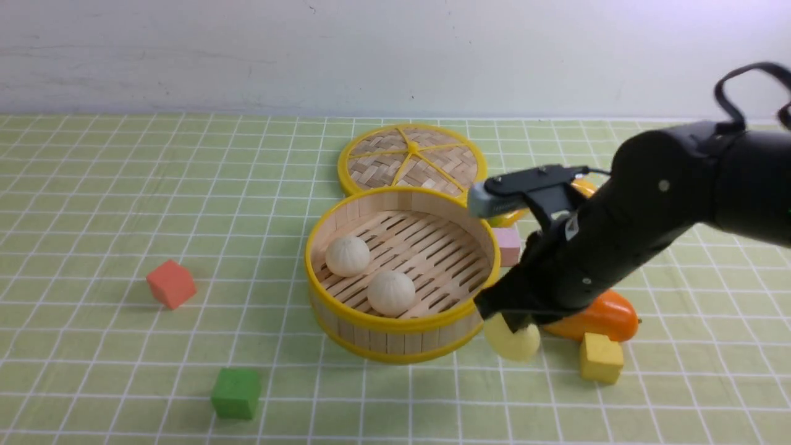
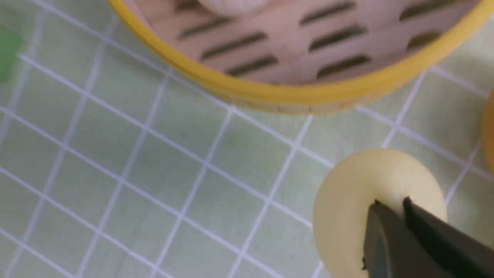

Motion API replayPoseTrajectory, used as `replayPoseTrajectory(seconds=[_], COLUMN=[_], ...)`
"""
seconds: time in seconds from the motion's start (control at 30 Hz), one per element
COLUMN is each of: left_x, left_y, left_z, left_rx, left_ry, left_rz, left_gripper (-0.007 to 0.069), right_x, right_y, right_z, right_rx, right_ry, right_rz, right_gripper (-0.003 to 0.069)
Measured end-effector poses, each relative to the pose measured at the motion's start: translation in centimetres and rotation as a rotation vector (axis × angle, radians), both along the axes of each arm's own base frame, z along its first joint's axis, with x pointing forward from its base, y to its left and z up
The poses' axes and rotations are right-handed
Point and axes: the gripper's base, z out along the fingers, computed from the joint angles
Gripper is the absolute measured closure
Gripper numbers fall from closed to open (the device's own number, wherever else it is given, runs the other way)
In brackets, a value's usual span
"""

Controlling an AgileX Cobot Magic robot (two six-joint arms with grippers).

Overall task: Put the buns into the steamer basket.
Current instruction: Use the right arm to put the steamed stuffed bun into the steamer, then use the right arm to grab a steamed stuffed bun

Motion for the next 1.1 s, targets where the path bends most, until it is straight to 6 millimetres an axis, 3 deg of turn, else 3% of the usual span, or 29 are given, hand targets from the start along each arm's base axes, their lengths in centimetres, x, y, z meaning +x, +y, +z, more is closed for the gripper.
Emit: replayPoseTrajectory(seconds=[0.07, 0.2, 0.33, 0.37, 0.47, 0.53, 0.63, 0.67, 0.77, 0.87, 1.0, 1.03, 1.1], left_x=[0.0, 0.0, 0.0, 0.0, 0.0, 0.0, 0.0, 0.0, 0.0, 0.0, 0.0, 0.0, 0.0], left_y=[0.0, 0.0, 0.0, 0.0, 0.0, 0.0, 0.0, 0.0, 0.0, 0.0, 0.0, 0.0, 0.0], left_z=[0.0, 0.0, 0.0, 0.0, 0.0, 0.0, 0.0, 0.0, 0.0, 0.0, 0.0, 0.0, 0.0], left_rx=[0.000, 0.000, 0.000, 0.000, 0.000, 0.000, 0.000, 0.000, -0.001, -0.001, -0.001, -0.001, -0.001], left_ry=[0.000, 0.001, 0.001, 0.001, 0.001, 0.001, 0.002, 0.002, 0.003, 0.003, 0.003, 0.003, 0.003], left_rz=[0.000, 0.000, 0.000, 0.000, 0.000, 0.000, 0.000, 0.000, 0.000, 0.000, 0.000, 0.000, 0.000], left_gripper=[0.0616, 0.0610, 0.0606, 0.0606, 0.0605, 0.0605, 0.0605, 0.0605, 0.0603, 0.0596, 0.0594, 0.0592, 0.0588], right_x=[0.7, 2.8, 5.8, 5.9, 7.0, 7.1, 7.3, 7.3, 7.0, 6.1, 5.2, 5.4, 6.1], right_y=[0.4, 1.3, 2.7, 2.7, 3.3, 3.3, 3.4, 3.4, 3.3, 2.7, 0.4, -1.0, -3.5], right_z=[1.5, 1.7, -1.7, -1.9, -5.0, -5.4, -5.4, -5.4, -4.5, -1.7, 2.3, 3.1, 3.1], right_rx=[0.049, 0.096, 0.092, 0.090, 0.054, 0.049, 0.048, 0.048, 0.052, 0.039, 0.007, -0.007, -0.034], right_ry=[-0.093, -0.204, -0.223, -0.222, -0.170, -0.162, -0.169, -0.171, -0.178, -0.215, -0.284, -0.287, -0.256], right_rz=[-0.003, -0.025, -0.043, -0.044, -0.041, -0.040, -0.039, -0.038, -0.034, -0.008, -0.027, -0.074, -0.170], right_gripper=[0.0658, 0.0657, 0.0646, 0.0646, 0.0608, 0.0588, 0.0472, 0.0463, 0.0307, 0.0188, 0.0130, 0.0130, 0.0143])
